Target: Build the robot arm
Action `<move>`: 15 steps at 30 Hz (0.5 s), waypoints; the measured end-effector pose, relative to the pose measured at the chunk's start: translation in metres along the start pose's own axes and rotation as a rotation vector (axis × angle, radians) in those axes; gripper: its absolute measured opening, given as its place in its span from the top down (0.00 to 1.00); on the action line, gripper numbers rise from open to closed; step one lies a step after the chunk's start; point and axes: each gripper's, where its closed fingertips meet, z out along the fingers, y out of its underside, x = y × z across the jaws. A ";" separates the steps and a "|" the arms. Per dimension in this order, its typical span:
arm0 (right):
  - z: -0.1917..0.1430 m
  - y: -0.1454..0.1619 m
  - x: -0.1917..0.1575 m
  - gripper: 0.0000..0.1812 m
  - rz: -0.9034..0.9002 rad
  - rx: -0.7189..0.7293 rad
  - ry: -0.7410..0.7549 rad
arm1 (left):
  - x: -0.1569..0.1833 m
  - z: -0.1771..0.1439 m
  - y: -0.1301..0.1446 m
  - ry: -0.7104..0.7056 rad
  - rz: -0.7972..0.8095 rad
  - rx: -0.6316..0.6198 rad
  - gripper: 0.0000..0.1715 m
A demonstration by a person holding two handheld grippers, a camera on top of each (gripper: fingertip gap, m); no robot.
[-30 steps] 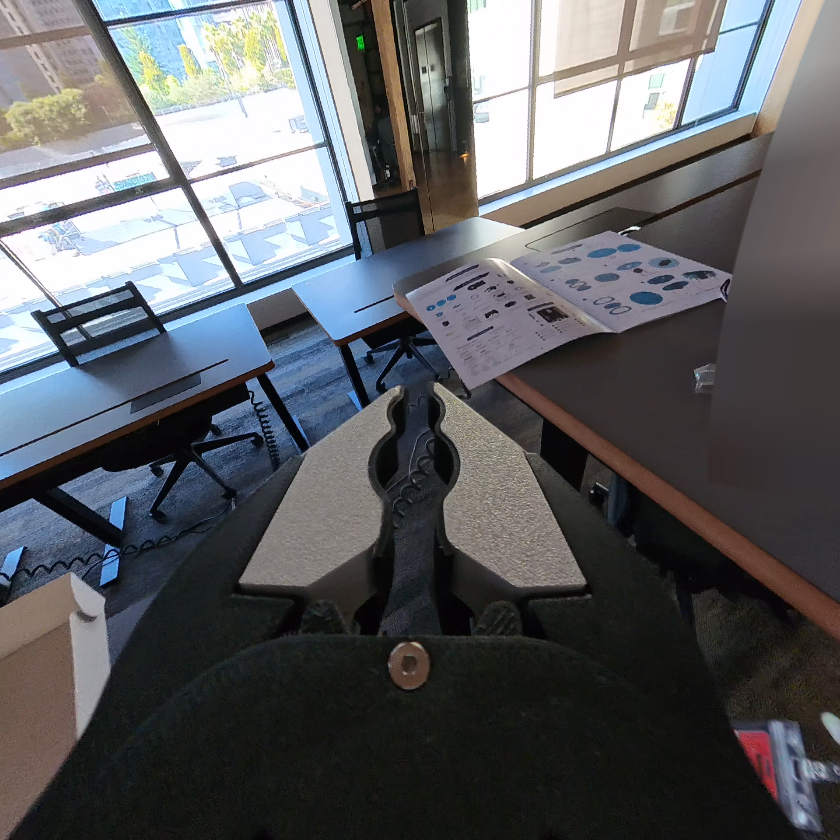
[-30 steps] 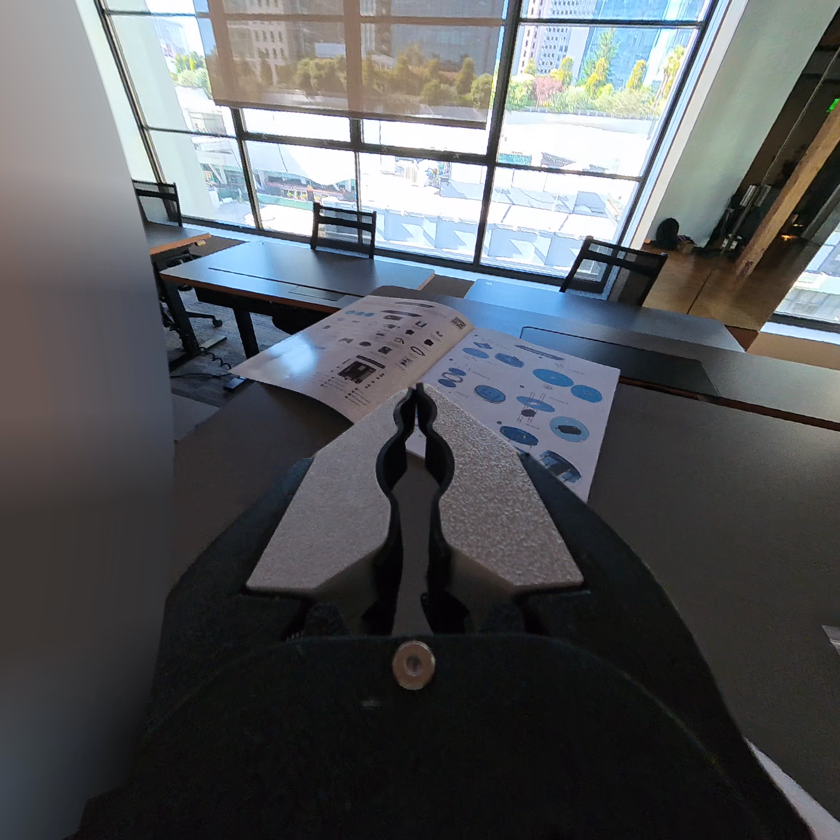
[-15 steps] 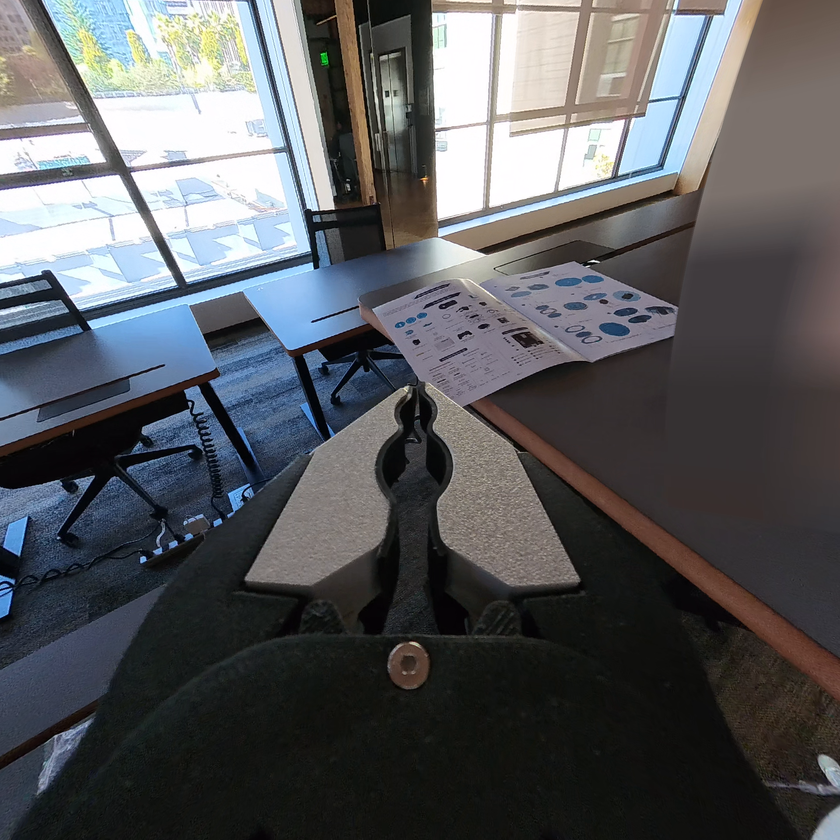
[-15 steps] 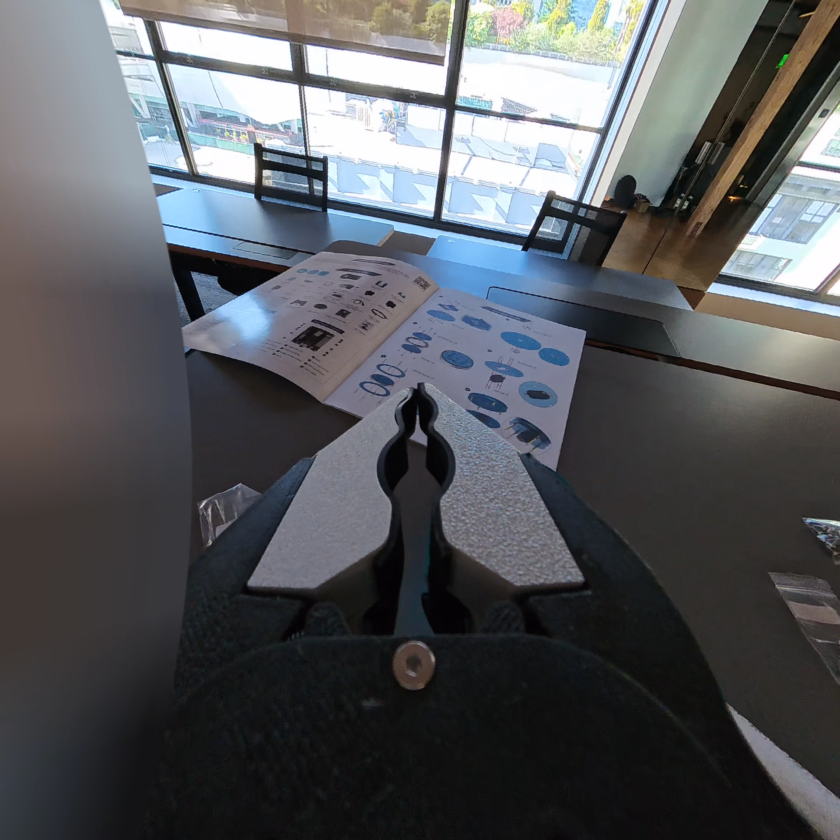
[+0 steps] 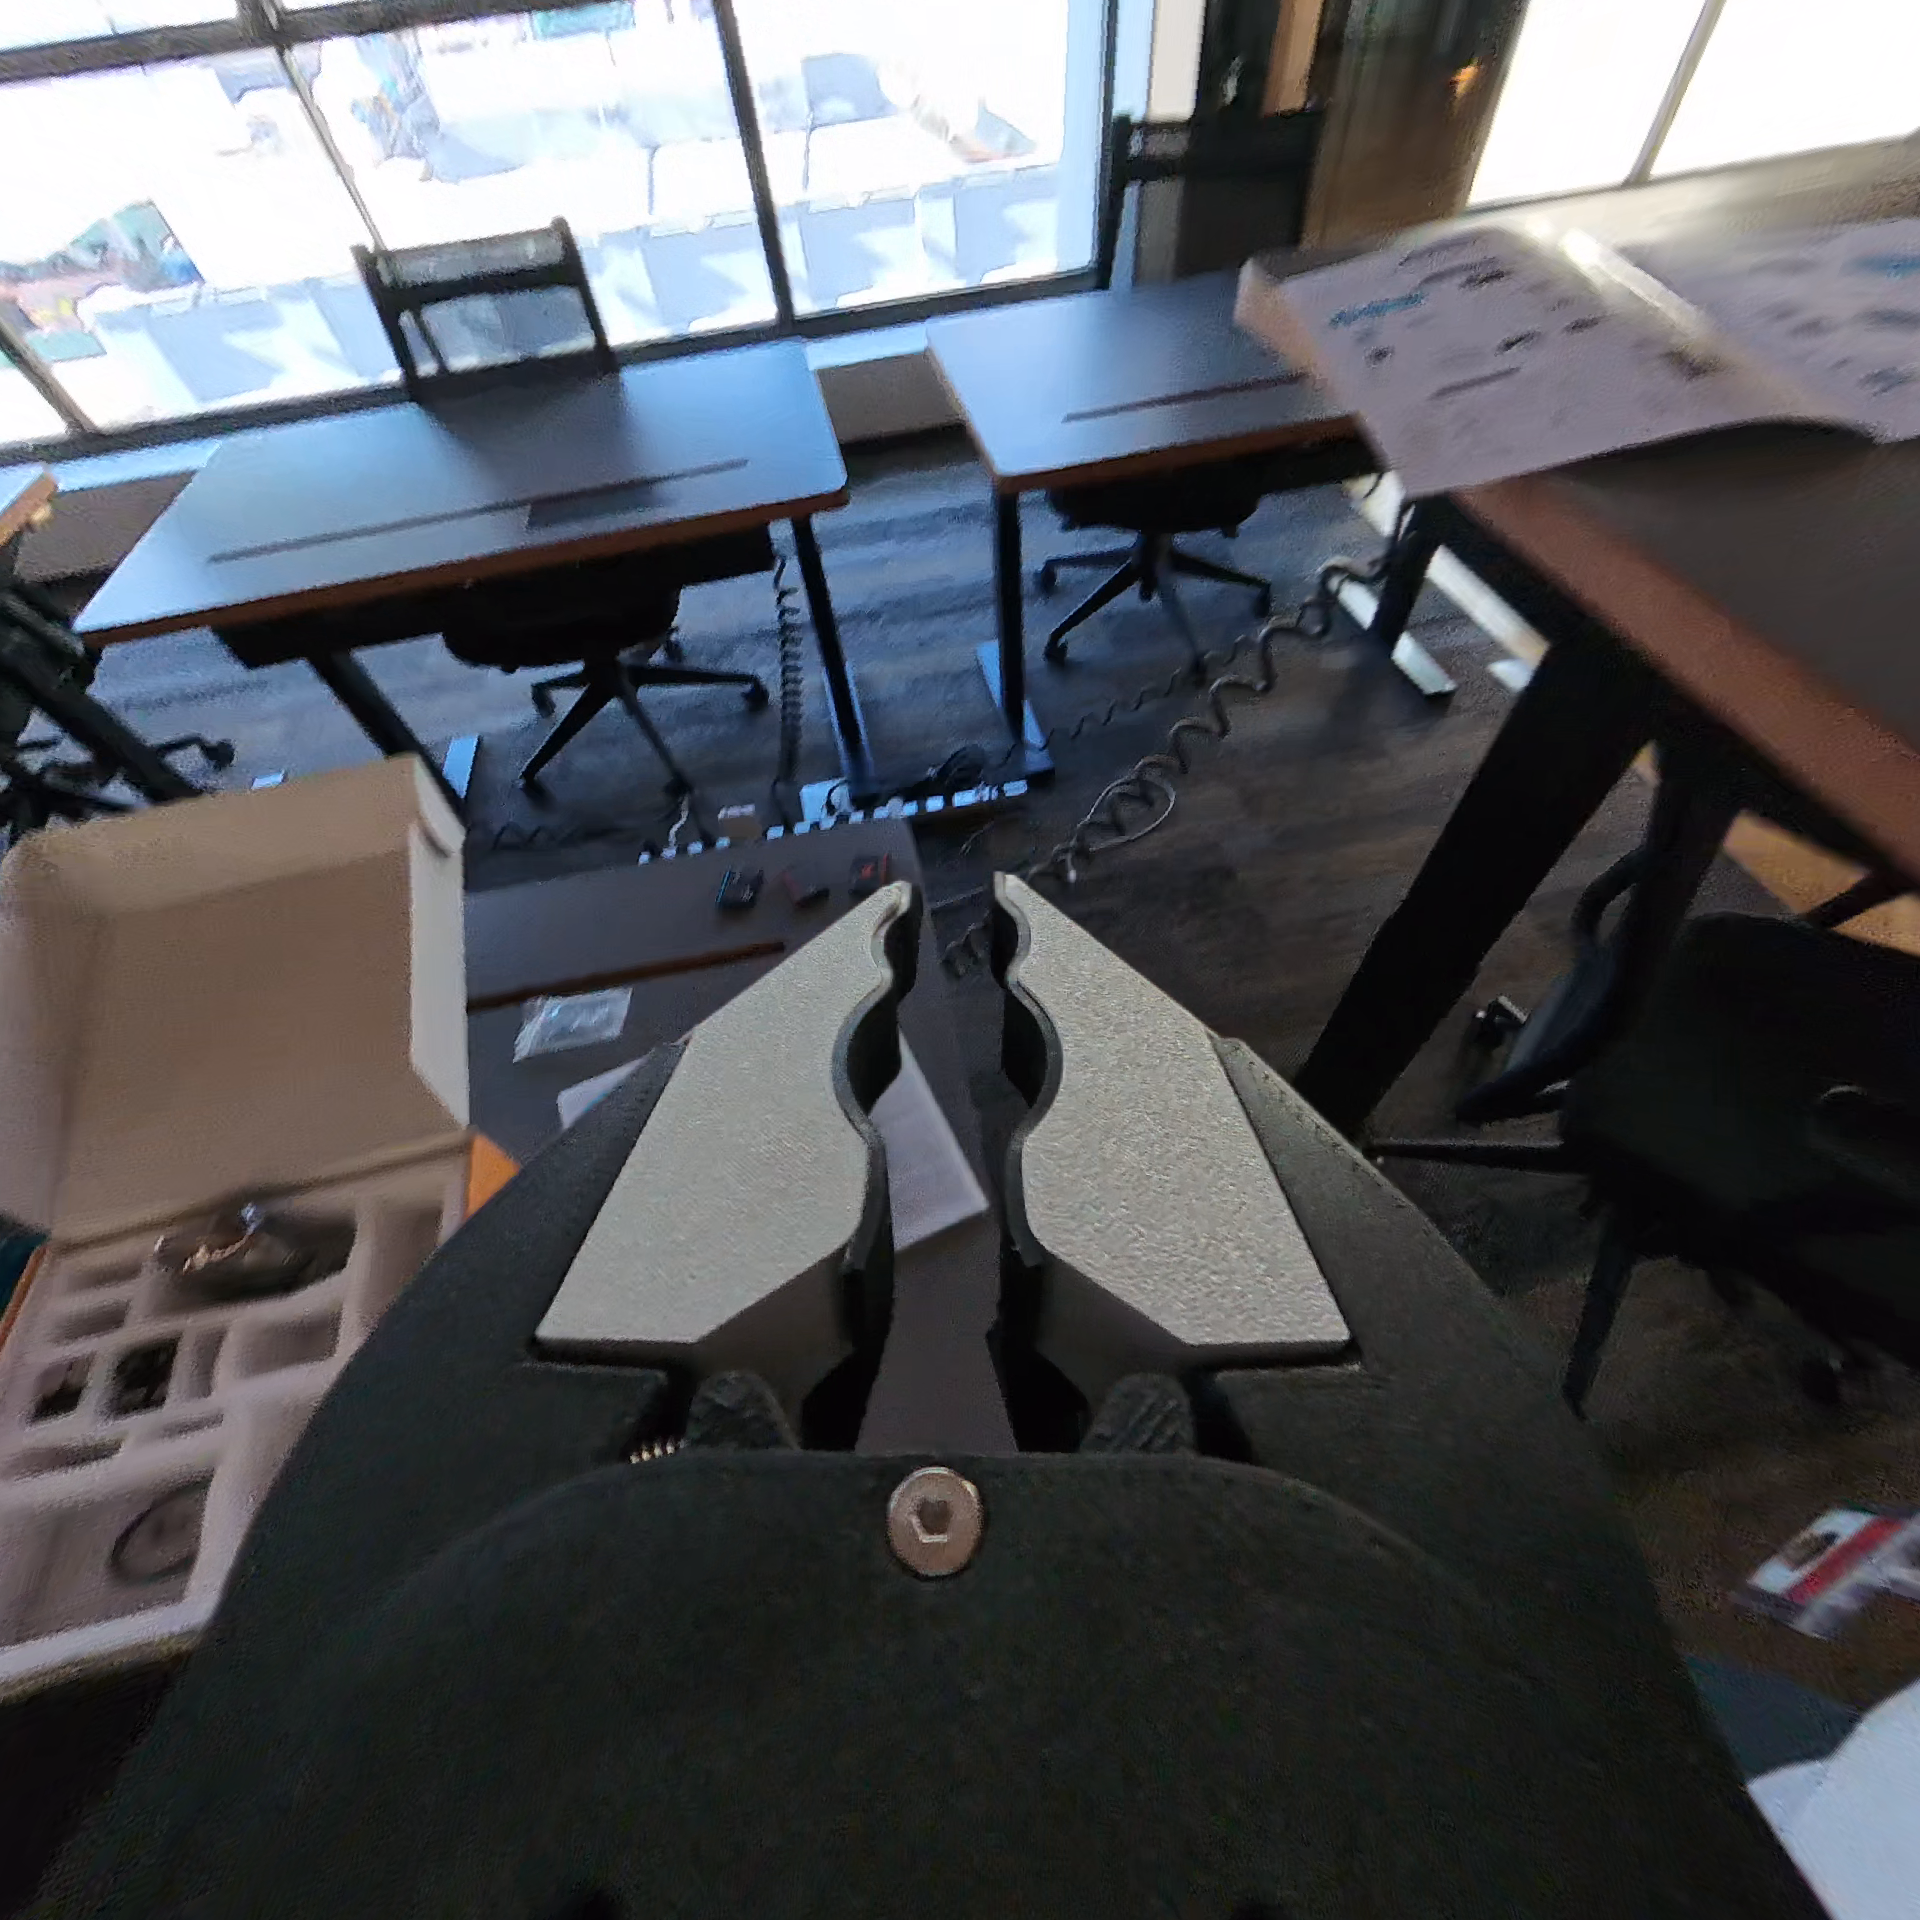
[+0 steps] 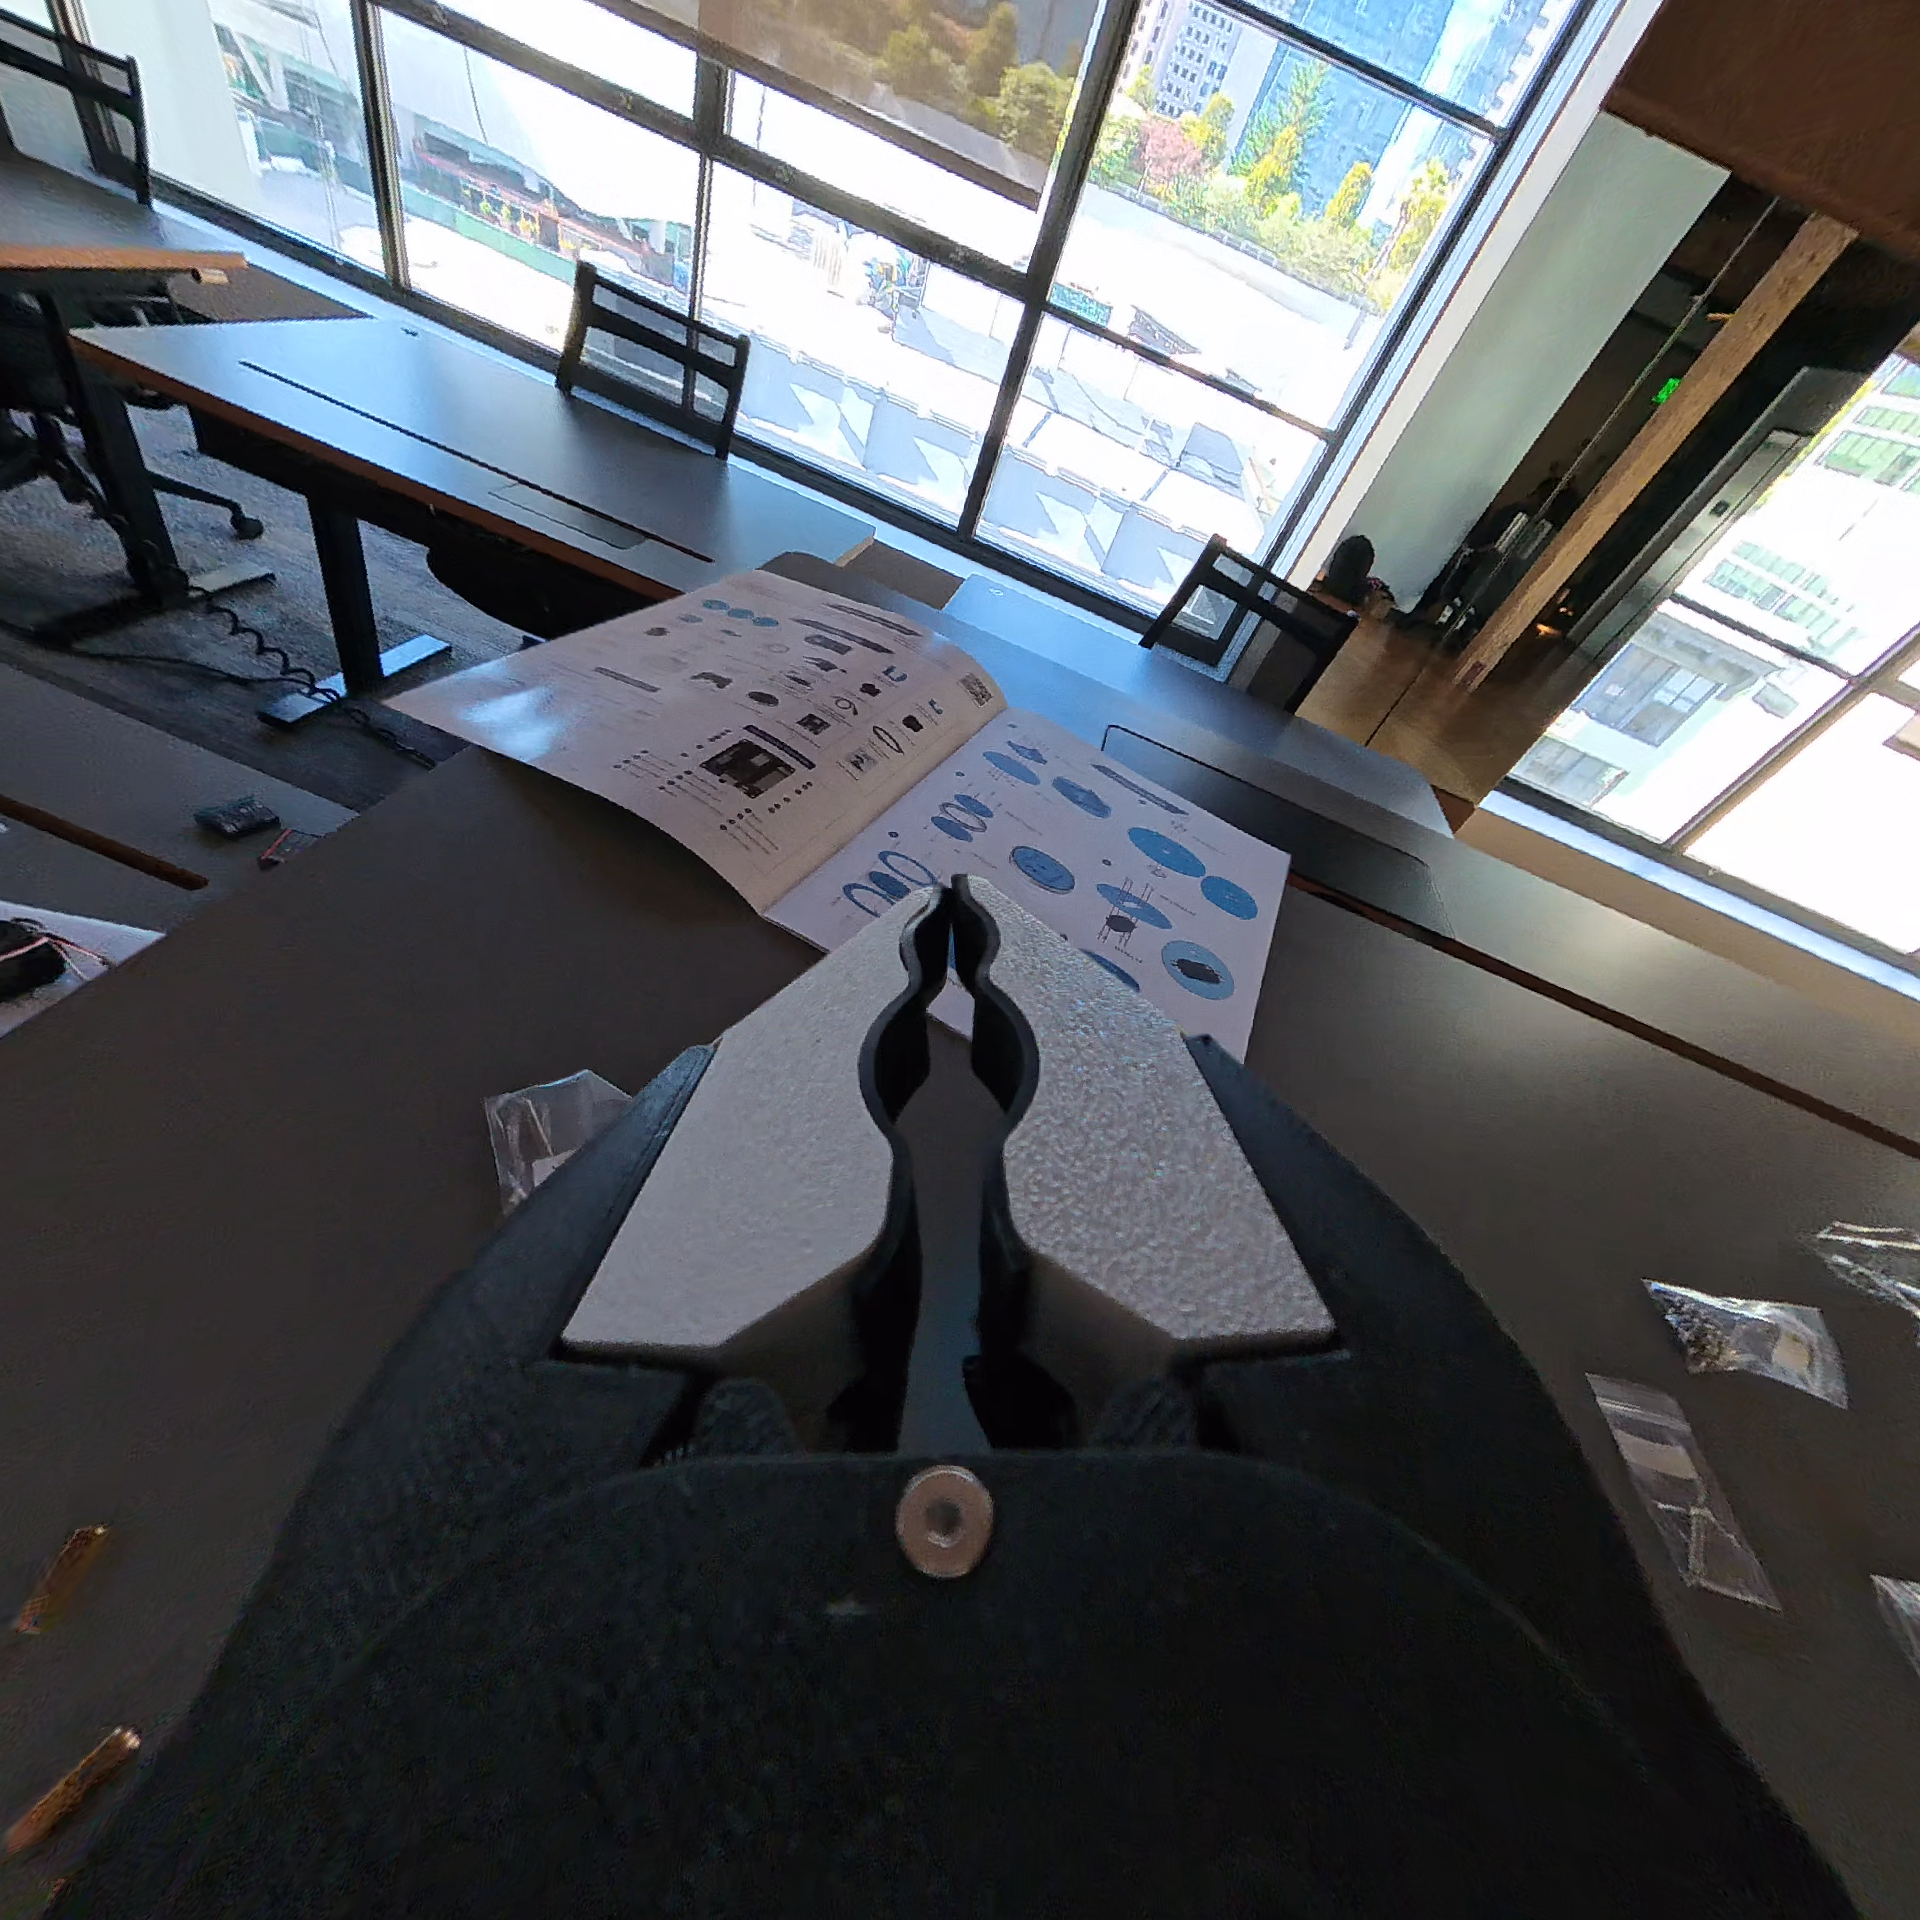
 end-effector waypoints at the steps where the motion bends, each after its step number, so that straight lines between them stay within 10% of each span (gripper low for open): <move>1: -0.002 -0.003 0.001 1.00 -0.002 0.014 0.015 | -0.017 0.000 0.015 -0.010 -0.010 -0.027 0.93; 9: -0.052 -0.046 0.007 1.00 -0.100 0.238 0.248 | -0.158 0.057 0.159 0.139 -0.038 -0.183 0.90; 15: -0.117 -0.066 -0.199 1.00 -0.084 0.365 -0.052 | -0.194 0.091 0.329 0.252 -0.025 -0.233 0.85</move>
